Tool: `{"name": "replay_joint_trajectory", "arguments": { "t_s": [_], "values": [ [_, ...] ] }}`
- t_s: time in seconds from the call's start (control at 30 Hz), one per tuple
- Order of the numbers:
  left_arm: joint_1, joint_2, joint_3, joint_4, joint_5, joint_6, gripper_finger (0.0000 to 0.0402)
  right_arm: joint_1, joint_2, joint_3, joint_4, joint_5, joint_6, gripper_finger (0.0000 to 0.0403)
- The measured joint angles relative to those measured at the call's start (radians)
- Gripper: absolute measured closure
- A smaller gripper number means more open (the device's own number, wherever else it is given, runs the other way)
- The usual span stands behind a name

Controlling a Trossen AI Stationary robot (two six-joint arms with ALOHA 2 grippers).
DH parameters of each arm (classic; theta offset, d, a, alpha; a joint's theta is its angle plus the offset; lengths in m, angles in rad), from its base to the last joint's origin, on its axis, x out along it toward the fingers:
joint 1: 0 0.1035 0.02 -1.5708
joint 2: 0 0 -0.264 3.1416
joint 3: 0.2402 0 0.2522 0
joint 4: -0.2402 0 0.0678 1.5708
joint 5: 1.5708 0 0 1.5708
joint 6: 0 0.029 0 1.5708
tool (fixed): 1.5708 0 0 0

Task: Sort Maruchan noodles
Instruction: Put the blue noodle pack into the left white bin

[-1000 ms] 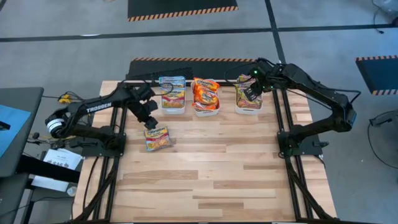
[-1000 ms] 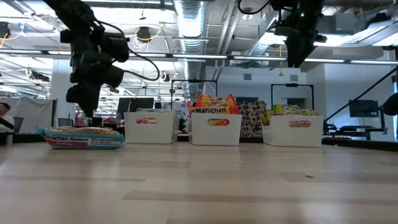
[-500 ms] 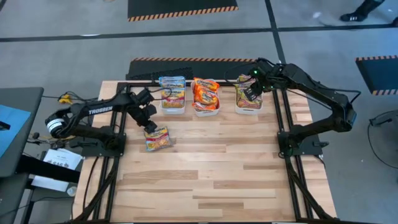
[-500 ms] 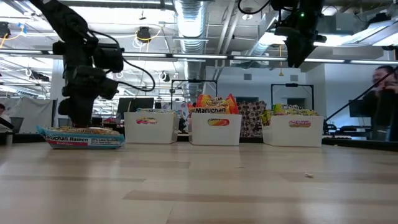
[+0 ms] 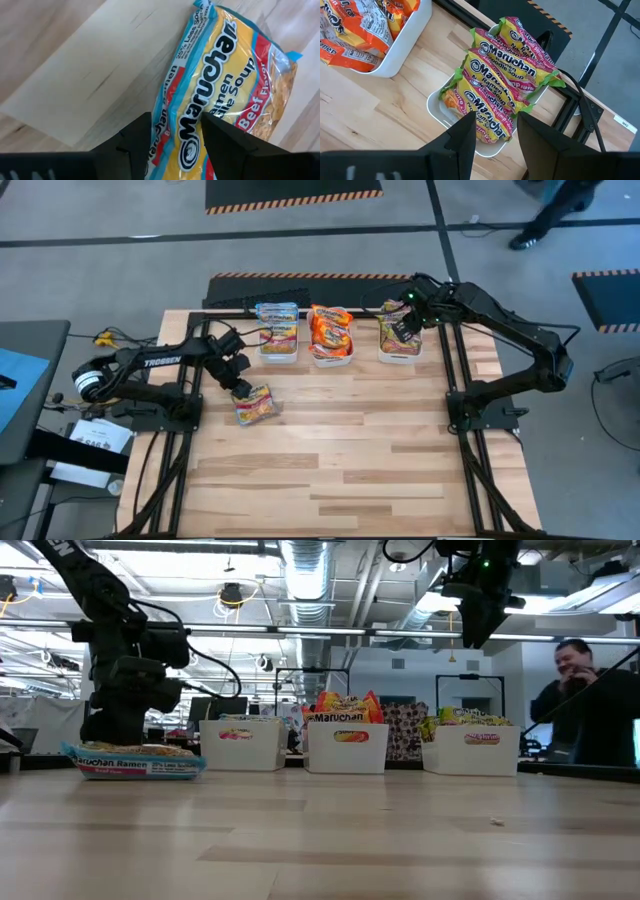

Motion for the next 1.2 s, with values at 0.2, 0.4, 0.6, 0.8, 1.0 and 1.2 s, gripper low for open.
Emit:
{"name": "replay_joint_trajectory", "arguments": {
  "t_s": [0.2,0.4,0.6,0.8,1.0,1.2],
  "values": [
    [0.0,-0.001,-0.021,0.022,0.022,-0.03,0.0295,0.0,0.0,0.0,0.0,0.0,0.0,0.0237],
    [0.0,0.0,-0.024,0.06,0.075,-0.023,0.0379,0.0,0.0,0.0,0.001,0.0,0.002,0.0237],
    [-0.003,0.002,-0.019,0.086,0.116,-0.019,0.04,0.0,0.0,0.0,0.001,0.0,0.002,0.0237],
    [-0.054,0.002,0.068,0.074,0.107,0.026,0.0401,0.0,0.0,0.0,0.001,0.0,0.002,0.0237],
    [-0.131,0.001,0.208,0.064,0.014,0.091,0.0401,0.0,0.0,0.0,0.0,0.0,0.002,0.0237],
    [-0.152,0.0,0.313,0.044,-0.026,0.162,0.0401,0.0,0.0,0.0,0.0,0.0,0.001,0.0237]
  ]
}}
